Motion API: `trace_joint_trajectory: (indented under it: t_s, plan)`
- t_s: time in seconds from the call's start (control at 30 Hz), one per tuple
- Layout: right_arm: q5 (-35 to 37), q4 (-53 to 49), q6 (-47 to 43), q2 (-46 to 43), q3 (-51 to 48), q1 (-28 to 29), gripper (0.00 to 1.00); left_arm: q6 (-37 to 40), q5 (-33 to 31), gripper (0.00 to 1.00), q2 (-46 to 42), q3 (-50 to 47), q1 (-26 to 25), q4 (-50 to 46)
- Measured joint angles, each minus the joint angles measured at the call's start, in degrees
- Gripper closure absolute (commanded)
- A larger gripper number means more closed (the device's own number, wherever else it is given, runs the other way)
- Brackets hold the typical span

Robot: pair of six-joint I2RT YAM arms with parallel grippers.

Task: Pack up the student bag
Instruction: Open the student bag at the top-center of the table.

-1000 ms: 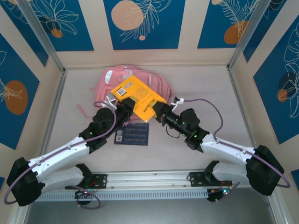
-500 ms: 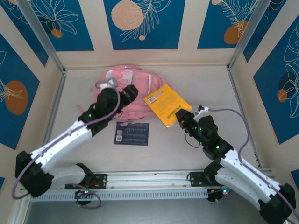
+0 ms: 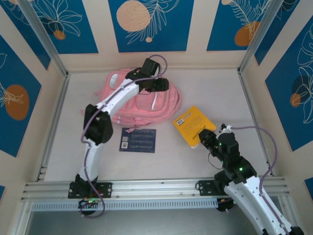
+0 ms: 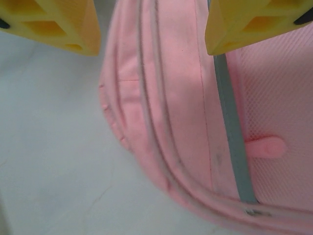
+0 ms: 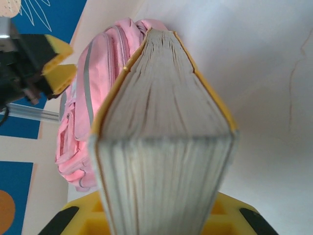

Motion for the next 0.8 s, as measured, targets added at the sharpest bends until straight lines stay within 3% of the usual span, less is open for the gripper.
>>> trace_joint_trajectory:
  t_s: [0.27,0.8]
  plan:
    - [-3.1,-2.2,-4.2,0.1,0.0,-3.9,1.00,2.3,2.6,0.52,6.3,5.4,0.5,-6.4]
    - [-9.7,4.7,-4.9,5.1,-3.1,-7.9,1.00,7.4,2.1,0.42,-0.3,1.1,2.7,-7.5]
